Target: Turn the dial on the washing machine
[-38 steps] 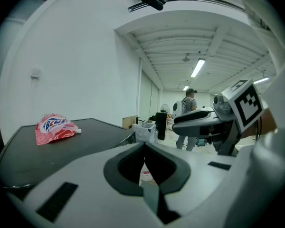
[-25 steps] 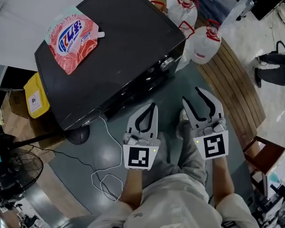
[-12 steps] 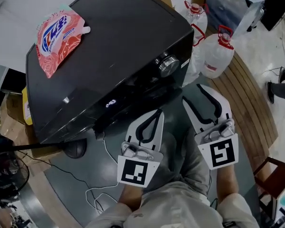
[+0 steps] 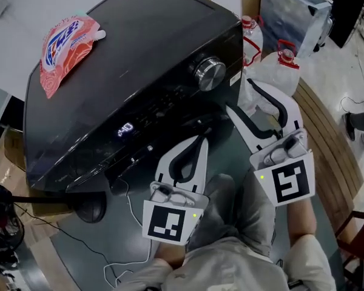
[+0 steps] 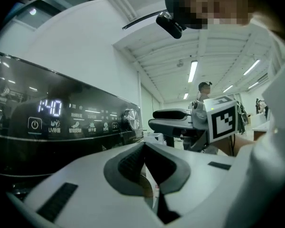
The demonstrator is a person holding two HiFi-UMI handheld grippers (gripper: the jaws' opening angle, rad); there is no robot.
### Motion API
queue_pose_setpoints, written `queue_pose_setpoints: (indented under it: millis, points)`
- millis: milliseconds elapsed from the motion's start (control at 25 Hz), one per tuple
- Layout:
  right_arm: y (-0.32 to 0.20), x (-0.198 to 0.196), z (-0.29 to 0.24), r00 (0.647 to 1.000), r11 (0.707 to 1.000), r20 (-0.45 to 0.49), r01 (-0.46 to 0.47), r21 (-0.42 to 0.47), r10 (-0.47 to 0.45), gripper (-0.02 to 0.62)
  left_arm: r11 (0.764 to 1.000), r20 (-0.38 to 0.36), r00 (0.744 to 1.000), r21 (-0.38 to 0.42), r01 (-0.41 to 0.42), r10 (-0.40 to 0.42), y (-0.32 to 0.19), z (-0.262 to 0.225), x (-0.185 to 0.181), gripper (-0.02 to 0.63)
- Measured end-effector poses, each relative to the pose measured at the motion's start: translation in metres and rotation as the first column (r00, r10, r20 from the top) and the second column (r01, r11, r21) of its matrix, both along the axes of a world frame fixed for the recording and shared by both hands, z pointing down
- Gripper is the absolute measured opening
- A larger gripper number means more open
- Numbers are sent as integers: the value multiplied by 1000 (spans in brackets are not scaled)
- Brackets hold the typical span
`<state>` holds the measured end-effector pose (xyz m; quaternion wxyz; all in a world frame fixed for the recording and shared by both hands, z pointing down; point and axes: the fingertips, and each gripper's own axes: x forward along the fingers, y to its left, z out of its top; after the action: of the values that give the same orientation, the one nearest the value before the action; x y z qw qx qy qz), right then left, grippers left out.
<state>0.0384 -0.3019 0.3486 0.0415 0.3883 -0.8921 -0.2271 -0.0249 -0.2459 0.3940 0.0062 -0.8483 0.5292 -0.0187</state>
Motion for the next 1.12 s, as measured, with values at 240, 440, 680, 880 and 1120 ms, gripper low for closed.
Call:
queue_pose_setpoints:
  millis: [240, 440, 680, 880, 1120]
  points:
    - [-12, -19, -3, 998, 995, -42, 53, 84, -50, 238, 997, 37, 999, 81, -5, 3, -7, 6, 4, 12]
    - [-21, -35, -1, 986, 985, -158, 81, 155, -56, 281, 991, 49, 999, 129, -25, 19, -8, 9, 8, 12]
    - [-21, -42, -5, 981, 976, -163, 131, 174, -102, 283, 987, 59, 998, 157, -35, 26, -7, 14, 8, 12]
    - [-24, -48, -3, 977, 976, -183, 139, 166, -108, 281, 987, 55, 998, 157, -32, 23, -4, 21, 5, 12]
    - [-26, -48, -8, 987, 980, -101, 141, 137, -128, 273, 985, 59, 998, 170, -24, 14, 2, 20, -2, 12]
